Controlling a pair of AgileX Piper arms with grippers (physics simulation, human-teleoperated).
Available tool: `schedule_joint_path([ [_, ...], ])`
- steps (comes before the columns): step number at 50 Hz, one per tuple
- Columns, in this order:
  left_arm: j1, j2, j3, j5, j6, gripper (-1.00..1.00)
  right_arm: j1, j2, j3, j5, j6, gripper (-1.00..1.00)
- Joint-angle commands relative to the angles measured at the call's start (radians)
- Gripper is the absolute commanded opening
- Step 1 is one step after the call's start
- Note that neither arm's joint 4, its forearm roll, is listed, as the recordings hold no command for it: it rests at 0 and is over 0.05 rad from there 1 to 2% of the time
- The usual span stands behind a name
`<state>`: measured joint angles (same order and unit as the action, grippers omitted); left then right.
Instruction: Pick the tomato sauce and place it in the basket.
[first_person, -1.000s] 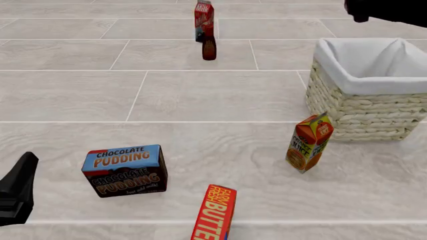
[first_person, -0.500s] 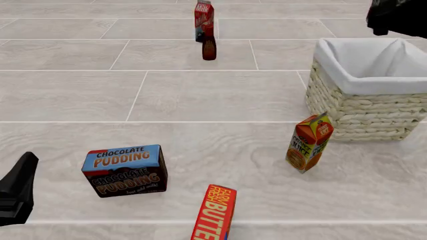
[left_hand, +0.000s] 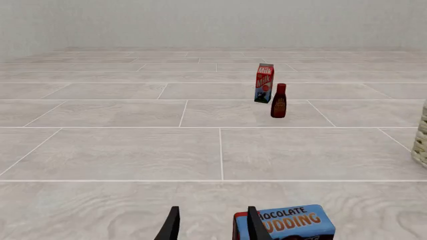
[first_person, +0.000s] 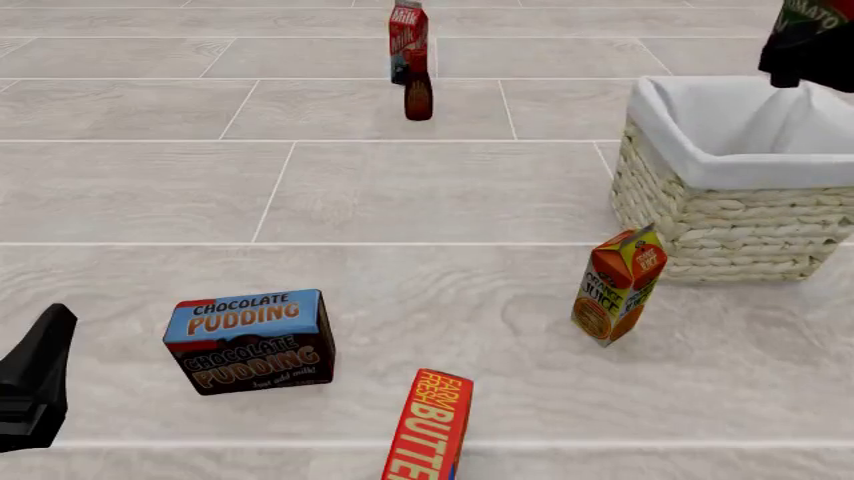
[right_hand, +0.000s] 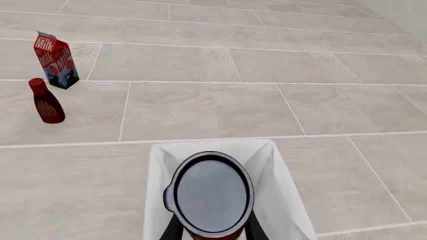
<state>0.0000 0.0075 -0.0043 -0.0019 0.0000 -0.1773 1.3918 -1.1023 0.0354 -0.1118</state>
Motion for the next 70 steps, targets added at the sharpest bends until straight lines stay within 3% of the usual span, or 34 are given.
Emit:
schedule_joint_path([
  [1, 0.000, 0.000, 0.000, 0.000, 0.000, 1.00, -0.033, 0.027, 0.002, -0.020, 0.034, -1.00],
  [70, 0.000, 0.000, 0.000, 0.000, 0.000, 1.00, -0.023, 0.223, -0.062, -0.061, 0.039, -1.00],
])
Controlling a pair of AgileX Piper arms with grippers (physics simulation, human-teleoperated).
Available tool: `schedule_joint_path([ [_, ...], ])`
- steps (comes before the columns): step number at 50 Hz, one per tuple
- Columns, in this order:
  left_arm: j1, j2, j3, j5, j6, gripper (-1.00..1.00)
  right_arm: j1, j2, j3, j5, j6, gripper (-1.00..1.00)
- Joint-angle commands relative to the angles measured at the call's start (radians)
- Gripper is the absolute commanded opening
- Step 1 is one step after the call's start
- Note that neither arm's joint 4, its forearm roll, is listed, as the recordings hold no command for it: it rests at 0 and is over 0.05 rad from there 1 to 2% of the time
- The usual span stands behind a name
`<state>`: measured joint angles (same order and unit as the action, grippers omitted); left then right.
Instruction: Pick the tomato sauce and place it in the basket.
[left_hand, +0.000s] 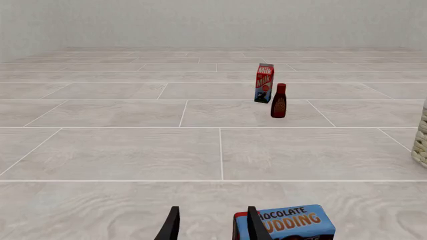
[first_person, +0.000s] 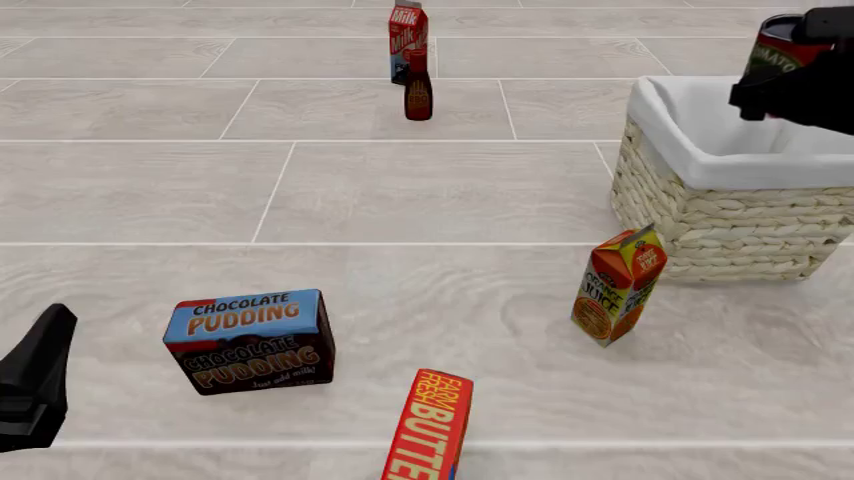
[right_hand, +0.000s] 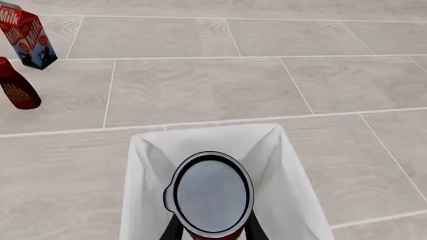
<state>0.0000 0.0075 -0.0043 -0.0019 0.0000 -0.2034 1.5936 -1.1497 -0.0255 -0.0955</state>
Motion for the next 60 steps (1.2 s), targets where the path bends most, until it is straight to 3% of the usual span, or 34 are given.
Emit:
schedule_joint_path([
  [1, 0.000, 0.000, 0.000, 0.000, 0.000, 1.00, 0.004, 0.020, -0.015, 0.001, 0.023, -1.00],
  [59, 0.000, 0.000, 0.000, 0.000, 0.000, 1.00, 0.005, 0.067, -0.015, -0.010, 0.038, -1.00],
  [60, 0.000, 0.000, 0.000, 0.000, 0.000, 1.00, 0.000, 0.068, -0.015, -0.009, 0.035, 1.00],
])
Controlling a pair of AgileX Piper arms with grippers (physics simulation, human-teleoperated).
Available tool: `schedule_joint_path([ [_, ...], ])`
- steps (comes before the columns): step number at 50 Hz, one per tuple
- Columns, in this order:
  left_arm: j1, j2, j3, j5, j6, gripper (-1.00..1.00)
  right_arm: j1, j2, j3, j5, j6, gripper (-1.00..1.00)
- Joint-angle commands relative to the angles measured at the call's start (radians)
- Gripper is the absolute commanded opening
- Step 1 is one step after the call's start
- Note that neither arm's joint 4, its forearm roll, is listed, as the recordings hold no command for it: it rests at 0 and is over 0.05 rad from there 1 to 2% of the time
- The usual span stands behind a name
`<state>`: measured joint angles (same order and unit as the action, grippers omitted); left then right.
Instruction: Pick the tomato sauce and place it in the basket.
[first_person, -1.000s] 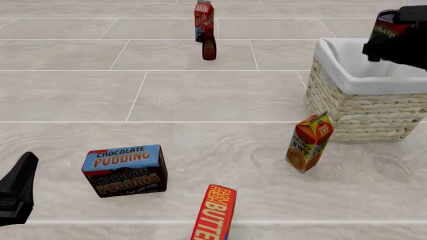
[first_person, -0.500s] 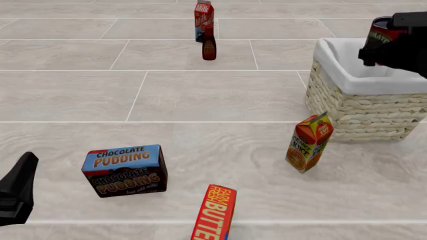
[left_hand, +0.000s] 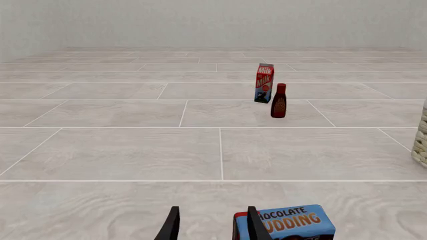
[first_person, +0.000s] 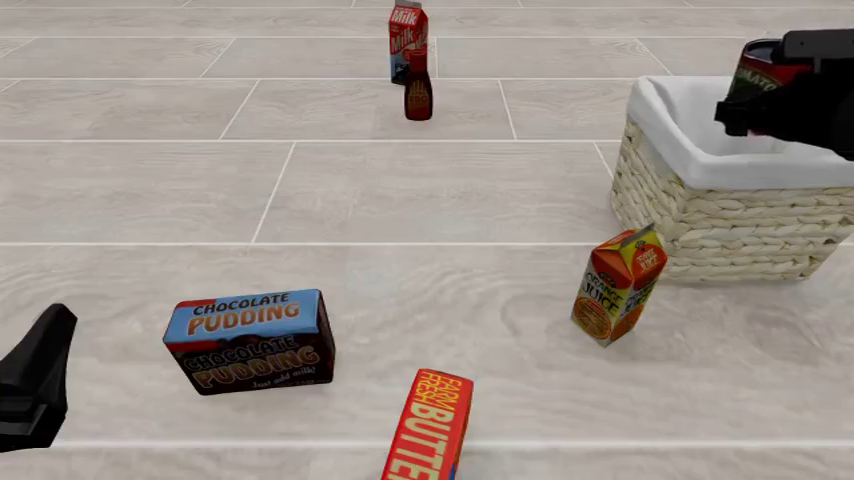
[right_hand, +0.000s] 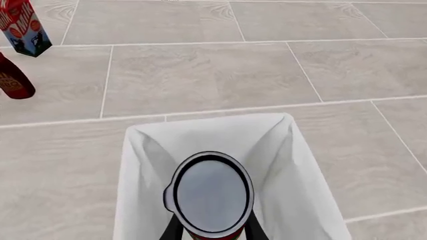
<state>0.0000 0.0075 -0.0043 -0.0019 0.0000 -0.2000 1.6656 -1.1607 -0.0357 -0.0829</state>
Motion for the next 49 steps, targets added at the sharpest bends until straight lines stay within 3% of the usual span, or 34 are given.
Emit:
schedule_joint_path([
  [1, 0.000, 0.000, 0.000, 0.000, 0.000, 1.00, -0.003, -0.003, -0.006, 0.003, 0.028, 1.00],
  [49, 0.000, 0.000, 0.000, 0.000, 0.000, 1.00, 0.001, -0.089, 0.009, 0.035, 0.073, 1.00],
])
